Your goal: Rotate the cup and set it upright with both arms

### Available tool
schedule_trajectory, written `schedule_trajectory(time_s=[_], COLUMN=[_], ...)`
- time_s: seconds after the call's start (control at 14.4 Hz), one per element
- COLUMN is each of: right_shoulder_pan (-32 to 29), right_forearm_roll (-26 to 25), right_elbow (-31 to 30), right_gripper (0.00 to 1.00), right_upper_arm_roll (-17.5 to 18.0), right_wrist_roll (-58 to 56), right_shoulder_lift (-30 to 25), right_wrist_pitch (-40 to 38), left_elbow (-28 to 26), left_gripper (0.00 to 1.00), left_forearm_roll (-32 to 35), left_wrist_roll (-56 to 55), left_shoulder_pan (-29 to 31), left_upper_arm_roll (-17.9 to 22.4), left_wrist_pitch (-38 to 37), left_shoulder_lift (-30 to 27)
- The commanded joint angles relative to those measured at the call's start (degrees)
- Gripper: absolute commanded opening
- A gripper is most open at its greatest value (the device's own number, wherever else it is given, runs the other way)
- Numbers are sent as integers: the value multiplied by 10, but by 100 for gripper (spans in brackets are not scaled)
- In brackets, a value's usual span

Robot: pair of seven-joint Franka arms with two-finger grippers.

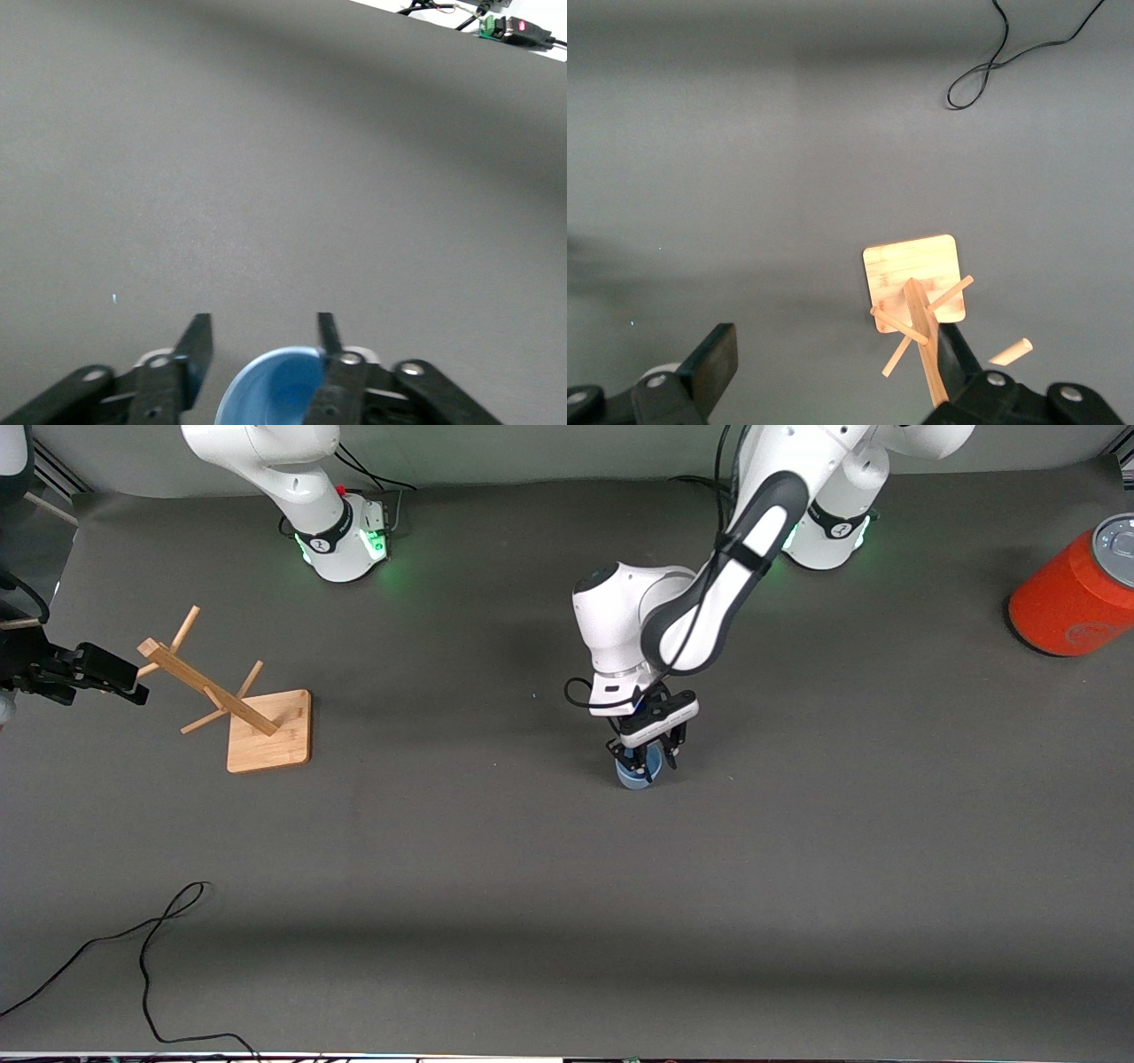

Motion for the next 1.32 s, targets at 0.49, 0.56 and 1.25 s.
schedule_trajectory(time_s=[0.49, 0.56, 1.25], right_shoulder_pan=[5, 5, 5], right_forearm_roll=[-6, -6, -6], right_elbow=[-2, -2, -3], right_gripper=[100, 100, 100], right_upper_arm_roll=[-5, -5, -5], right_wrist_roll=[-4, -4, -5], right_shoulder_lift=[-6, -6, -6], right_wrist_pitch=[-2, -2, -2], left_elbow=[193, 205, 107], left_gripper=[100, 100, 100], left_forearm_roll=[-365, -385, -519], left_wrist_roll=[614, 663, 1017], left_shoulder_pan=[214, 241, 231], left_upper_arm_roll=[0, 0, 231], left_wrist_pitch=[-236, -265, -345], left_shoulder_lift=[-96, -102, -250])
